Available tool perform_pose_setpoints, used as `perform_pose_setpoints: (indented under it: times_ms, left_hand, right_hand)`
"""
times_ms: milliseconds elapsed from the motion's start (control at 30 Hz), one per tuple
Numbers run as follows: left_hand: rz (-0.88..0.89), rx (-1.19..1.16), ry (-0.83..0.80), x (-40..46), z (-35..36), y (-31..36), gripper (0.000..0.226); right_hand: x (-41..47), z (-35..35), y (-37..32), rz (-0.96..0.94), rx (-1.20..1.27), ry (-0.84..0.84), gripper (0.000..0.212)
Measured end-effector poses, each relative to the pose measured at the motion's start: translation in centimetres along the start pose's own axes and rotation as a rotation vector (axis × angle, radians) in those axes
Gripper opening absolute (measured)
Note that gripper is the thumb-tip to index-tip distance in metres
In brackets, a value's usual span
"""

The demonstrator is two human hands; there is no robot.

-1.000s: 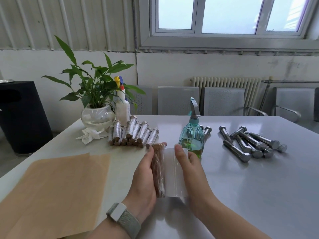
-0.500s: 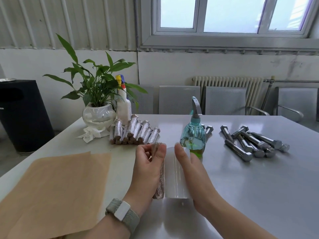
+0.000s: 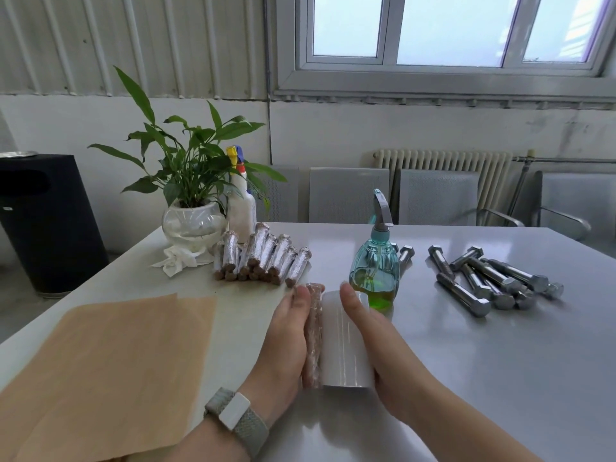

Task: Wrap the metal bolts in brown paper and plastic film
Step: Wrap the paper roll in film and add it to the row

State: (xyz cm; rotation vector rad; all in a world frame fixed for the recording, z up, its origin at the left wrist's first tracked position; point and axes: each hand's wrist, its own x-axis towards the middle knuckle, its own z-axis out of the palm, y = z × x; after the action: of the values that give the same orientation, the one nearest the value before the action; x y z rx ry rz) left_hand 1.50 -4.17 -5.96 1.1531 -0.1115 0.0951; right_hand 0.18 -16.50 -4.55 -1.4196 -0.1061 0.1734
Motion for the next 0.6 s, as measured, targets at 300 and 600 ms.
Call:
perform_pose_setpoints:
  times_ms: [300,600]
  left_hand:
    - [0.204,0.241,0.102,0.2,0.2,0.0,0.048]
    - [-0.184,-0.302,-0.078,-0.5,0.1,0.2,0.057]
  right_hand:
    - [0.0,0.5,0.1,-0.219,-0.185,0.166,0.053]
    - [-0.1,1.3,0.6,-0.246,-0.255,0.327,0.072]
